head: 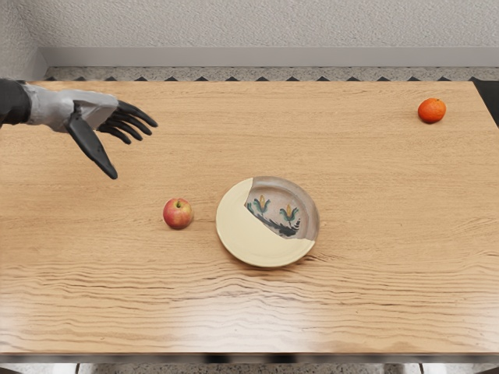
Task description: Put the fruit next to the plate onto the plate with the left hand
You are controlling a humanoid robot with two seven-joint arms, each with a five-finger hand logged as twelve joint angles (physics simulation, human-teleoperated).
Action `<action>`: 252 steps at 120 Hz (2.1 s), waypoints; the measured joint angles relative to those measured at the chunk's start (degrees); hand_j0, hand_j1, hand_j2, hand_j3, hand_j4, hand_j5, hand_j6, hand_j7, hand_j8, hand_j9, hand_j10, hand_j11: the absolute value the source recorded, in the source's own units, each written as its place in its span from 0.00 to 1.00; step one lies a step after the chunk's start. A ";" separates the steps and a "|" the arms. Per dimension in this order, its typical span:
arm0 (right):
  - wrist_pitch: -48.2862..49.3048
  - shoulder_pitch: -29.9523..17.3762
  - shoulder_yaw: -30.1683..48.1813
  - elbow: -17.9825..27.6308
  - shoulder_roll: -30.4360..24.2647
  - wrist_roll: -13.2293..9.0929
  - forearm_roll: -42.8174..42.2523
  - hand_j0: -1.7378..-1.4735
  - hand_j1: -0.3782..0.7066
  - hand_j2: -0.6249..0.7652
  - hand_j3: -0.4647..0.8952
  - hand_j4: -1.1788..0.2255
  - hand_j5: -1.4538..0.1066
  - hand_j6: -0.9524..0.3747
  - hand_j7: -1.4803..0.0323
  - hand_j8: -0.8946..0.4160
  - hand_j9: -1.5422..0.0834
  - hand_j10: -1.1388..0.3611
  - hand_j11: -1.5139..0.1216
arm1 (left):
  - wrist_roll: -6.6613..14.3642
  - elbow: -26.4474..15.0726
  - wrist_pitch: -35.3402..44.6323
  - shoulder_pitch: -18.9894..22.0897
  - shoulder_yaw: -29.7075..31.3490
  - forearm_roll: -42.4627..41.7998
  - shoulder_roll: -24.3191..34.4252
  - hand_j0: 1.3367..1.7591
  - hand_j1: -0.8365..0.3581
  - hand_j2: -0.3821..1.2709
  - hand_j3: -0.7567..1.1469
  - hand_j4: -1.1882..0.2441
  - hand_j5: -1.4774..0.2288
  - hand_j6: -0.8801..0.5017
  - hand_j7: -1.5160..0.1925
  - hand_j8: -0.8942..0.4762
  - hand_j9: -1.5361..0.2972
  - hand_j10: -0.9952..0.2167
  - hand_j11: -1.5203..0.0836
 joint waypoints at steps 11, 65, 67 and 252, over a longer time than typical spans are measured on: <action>0.01 0.00 0.00 -0.01 0.00 -0.03 0.00 0.30 0.06 0.45 0.34 0.82 0.91 0.69 0.95 0.66 0.92 0.74 0.90 | 1.85 -7.80 3.23 -0.87 0.04 6.05 3.36 0.76 0.75 0.26 0.40 0.66 0.68 0.46 0.70 0.47 0.66 0.62 0.75; 0.00 -0.01 0.00 -0.01 0.00 -0.03 0.00 0.30 0.06 0.45 0.34 0.82 0.91 0.69 0.95 0.66 0.92 0.74 0.90 | 3.28 -31.99 38.02 -28.64 37.46 3.37 1.50 0.76 0.74 0.26 0.40 0.65 0.68 0.46 0.70 0.47 0.66 0.61 0.75; 0.00 -0.01 0.00 0.00 0.00 -0.03 0.00 0.30 0.06 0.45 0.34 0.82 0.91 0.69 0.95 0.66 0.92 0.74 0.90 | 3.28 -32.40 38.43 -28.70 38.06 3.37 1.43 0.76 0.74 0.26 0.40 0.65 0.68 0.46 0.70 0.47 0.66 0.62 0.75; 0.00 -0.01 0.00 0.00 0.00 -0.04 0.00 0.30 0.06 0.45 0.34 0.82 0.91 0.69 0.95 0.66 0.92 0.74 0.90 | 4.53 -33.76 58.95 -27.75 52.59 0.96 -29.78 0.76 0.69 0.27 0.40 0.62 0.63 0.42 0.66 0.43 0.62 0.57 0.70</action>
